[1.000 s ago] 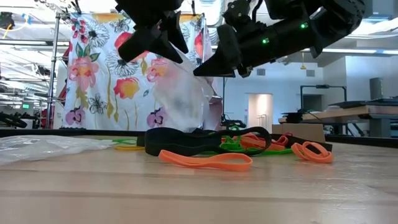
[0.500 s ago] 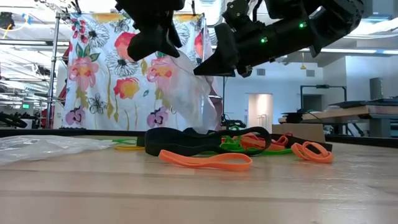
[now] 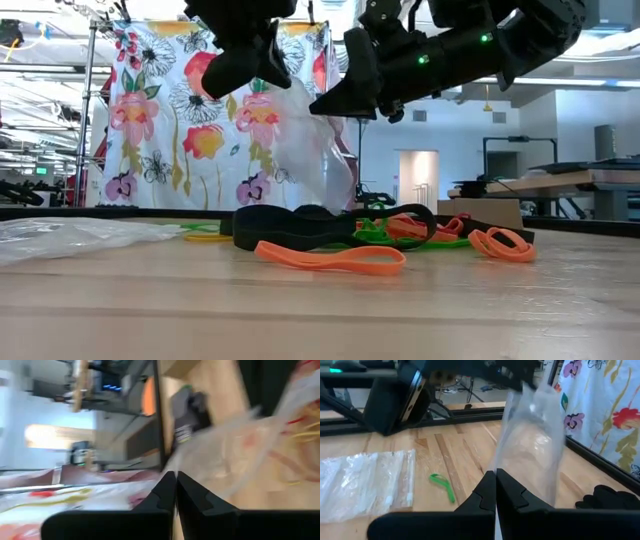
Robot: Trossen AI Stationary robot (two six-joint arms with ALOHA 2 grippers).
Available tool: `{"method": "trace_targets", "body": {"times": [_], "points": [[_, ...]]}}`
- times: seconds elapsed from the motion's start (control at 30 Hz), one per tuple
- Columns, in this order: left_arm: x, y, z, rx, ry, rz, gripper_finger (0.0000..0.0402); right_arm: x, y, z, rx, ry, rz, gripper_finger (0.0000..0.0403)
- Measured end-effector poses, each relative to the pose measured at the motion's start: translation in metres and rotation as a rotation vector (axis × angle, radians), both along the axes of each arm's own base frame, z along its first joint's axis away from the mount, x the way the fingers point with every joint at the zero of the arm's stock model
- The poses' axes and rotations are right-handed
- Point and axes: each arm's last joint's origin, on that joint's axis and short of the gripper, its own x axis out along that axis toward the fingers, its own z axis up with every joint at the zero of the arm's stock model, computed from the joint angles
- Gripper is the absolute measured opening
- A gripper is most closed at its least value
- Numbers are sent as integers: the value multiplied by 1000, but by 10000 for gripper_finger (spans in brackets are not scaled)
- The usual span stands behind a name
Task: Sort rubber bands
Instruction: Open the transparent zip bag
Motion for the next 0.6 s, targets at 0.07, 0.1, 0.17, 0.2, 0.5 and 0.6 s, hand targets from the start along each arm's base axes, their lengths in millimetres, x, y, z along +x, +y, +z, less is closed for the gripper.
{"method": "trace_targets", "body": {"times": [0.07, 0.1, 0.17, 0.2, 0.5, 0.6], "points": [[-1, -1, 0, -79, 9, -21, 2, 0, 0, 3, 10, -32, -11, 0], [-1, -2, 1, -115, 8, -28, 2, 0, 0, 4, 9, -44, -31, 0], [-1, -3, 4, -172, -4, -31, 1, 0, -2, 4, -1, -46, -82, 0], [-1, -3, 4, -187, -9, -29, 1, -1, -2, 4, -5, -45, -102, 0], [1, -11, 19, -340, -62, -49, 1, 9, -2, 20, -18, -88, -109, 0], [0, -11, 21, -372, -61, -42, 0, 14, 1, 29, -47, -102, -106, 0]]}}
